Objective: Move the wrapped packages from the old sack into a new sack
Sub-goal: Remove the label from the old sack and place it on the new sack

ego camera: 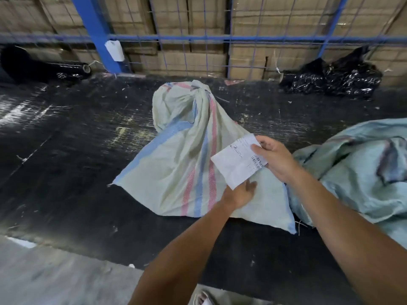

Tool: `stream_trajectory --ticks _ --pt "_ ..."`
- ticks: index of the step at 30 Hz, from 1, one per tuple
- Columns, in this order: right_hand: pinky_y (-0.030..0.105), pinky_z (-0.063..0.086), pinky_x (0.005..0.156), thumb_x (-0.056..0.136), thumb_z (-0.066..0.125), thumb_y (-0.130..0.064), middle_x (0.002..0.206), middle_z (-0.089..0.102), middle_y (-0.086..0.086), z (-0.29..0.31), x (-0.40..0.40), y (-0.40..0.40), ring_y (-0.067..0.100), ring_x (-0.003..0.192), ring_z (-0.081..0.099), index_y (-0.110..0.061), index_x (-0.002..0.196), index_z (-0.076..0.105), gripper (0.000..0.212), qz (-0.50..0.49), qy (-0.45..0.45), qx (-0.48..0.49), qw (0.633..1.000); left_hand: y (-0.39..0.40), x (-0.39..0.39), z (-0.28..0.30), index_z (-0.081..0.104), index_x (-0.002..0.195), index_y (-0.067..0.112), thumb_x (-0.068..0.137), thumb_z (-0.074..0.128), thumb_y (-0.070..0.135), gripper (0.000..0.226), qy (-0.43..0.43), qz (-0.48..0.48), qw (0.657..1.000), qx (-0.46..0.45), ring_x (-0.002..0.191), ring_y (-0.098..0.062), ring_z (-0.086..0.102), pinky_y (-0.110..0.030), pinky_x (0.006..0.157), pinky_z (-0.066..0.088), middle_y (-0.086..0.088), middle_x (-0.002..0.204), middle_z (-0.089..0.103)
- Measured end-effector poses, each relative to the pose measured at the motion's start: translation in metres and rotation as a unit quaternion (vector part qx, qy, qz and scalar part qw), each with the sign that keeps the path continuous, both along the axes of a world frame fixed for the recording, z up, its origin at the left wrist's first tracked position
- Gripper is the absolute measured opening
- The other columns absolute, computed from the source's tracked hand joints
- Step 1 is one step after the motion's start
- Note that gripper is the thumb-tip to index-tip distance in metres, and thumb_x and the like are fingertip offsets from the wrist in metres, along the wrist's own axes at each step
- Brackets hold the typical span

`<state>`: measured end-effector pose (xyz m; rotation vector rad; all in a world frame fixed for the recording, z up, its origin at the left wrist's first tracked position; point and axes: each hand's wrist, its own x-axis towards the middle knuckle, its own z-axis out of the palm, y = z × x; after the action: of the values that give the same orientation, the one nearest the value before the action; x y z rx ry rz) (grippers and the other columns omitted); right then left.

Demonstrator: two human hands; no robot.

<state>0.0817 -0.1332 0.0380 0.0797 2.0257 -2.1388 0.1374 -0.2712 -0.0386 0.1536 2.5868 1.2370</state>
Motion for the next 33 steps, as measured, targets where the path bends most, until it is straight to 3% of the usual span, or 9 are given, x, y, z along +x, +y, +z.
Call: stream_trajectory --ticks 4,9,12,14,16,20,24,28,33 --pt "0.035 0.053 0.076 0.096 0.060 -0.008 0.107 0.071 0.011 -0.012 0.002 -0.002 0.024 0.093 0.068 -0.011 0.120 0.066 0.025 -0.040 -0.037 -0.061 0.997 -0.031 -0.016 -0.001 0.055 0.105 0.022 0.100 0.053 0.035 0.015 0.027 -0.097 0.993 0.056 0.085 -0.008 0.056 -0.022 0.076 0.044 0.007 0.096 0.060" --pt "0.041 0.053 0.079 0.092 0.067 -0.014 0.118 0.068 0.011 -0.039 0.006 -0.026 0.027 0.102 0.066 -0.011 0.125 0.063 0.034 -0.039 -0.113 -0.107 0.987 -0.119 -0.040 -0.017 0.064 0.116 0.009 0.086 0.045 0.019 0.037 0.311 -0.096 0.925 -0.194 0.101 -0.037 0.063 -0.044 0.092 0.049 -0.016 0.111 0.066" --pt "0.035 0.052 0.078 0.093 0.066 -0.016 0.108 0.070 0.000 -0.056 0.009 -0.041 0.017 0.099 0.065 -0.018 0.119 0.067 0.025 -0.051 -0.126 -0.081 0.987 -0.167 -0.037 -0.014 0.041 0.148 0.023 0.099 0.026 0.033 0.053 0.260 -0.077 0.900 -0.343 0.145 -0.030 0.033 -0.048 0.121 0.012 -0.006 0.154 0.042" --pt "0.032 0.051 0.077 0.096 0.063 -0.014 0.096 0.070 -0.007 -0.060 0.009 -0.042 0.013 0.093 0.065 -0.018 0.113 0.068 0.019 -0.072 -0.105 -0.075 0.989 -0.191 -0.033 -0.020 0.005 0.157 0.043 0.104 0.010 0.048 0.054 0.183 -0.040 0.903 -0.386 0.155 -0.022 -0.002 -0.057 0.119 -0.015 0.009 0.167 0.000" --pt "0.035 0.054 0.078 0.096 0.062 -0.013 0.089 0.070 -0.010 -0.062 0.006 -0.041 0.013 0.093 0.065 -0.021 0.107 0.070 0.016 -0.095 -0.095 -0.074 0.988 -0.213 -0.032 -0.027 -0.013 0.152 0.052 0.100 0.002 0.060 0.054 0.093 0.023 0.906 -0.412 0.153 -0.020 -0.016 -0.065 0.108 -0.025 0.018 0.163 -0.017" --pt "0.044 0.051 0.084 0.094 0.064 -0.012 0.099 0.070 -0.006 -0.058 -0.009 -0.041 0.019 0.100 0.063 -0.024 0.102 0.071 0.017 -0.128 -0.116 -0.056 0.983 -0.248 -0.044 -0.034 -0.006 0.150 0.058 0.099 0.009 0.066 0.053 0.023 0.070 0.915 -0.396 0.153 -0.032 0.004 -0.073 0.110 -0.004 0.007 0.167 0.004" --pt "0.046 0.053 0.086 0.095 0.061 -0.010 0.107 0.070 0.000 -0.058 -0.021 -0.059 0.022 0.103 0.064 -0.022 0.104 0.072 0.018 -0.134 -0.120 -0.041 0.983 -0.255 -0.073 -0.024 0.045 0.142 0.034 0.107 0.031 0.036 0.037 0.142 0.082 0.956 -0.243 0.120 -0.032 0.050 -0.051 0.103 0.033 -0.006 0.131 0.058" --pt "0.036 0.050 0.073 0.093 0.064 -0.012 0.098 0.068 -0.003 -0.063 -0.025 -0.087 0.019 0.097 0.062 -0.025 0.099 0.072 0.017 -0.080 -0.113 0.000 0.990 -0.263 -0.090 -0.024 0.057 0.125 0.027 0.098 0.043 0.002 0.039 0.153 0.059 0.983 -0.085 0.099 -0.027 0.064 -0.042 0.089 0.051 -0.006 0.118 0.065" --pt "0.041 0.050 0.075 0.093 0.063 -0.008 0.085 0.072 -0.009 -0.062 -0.028 -0.082 0.022 0.090 0.064 -0.022 0.094 0.071 0.016 -0.233 -0.084 -0.022 0.969 -0.297 -0.107 -0.019 0.063 0.121 0.031 0.089 0.044 -0.006 0.053 0.218 0.093 0.956 -0.171 0.086 -0.027 0.060 -0.042 0.086 0.039 -0.001 0.100 0.057"
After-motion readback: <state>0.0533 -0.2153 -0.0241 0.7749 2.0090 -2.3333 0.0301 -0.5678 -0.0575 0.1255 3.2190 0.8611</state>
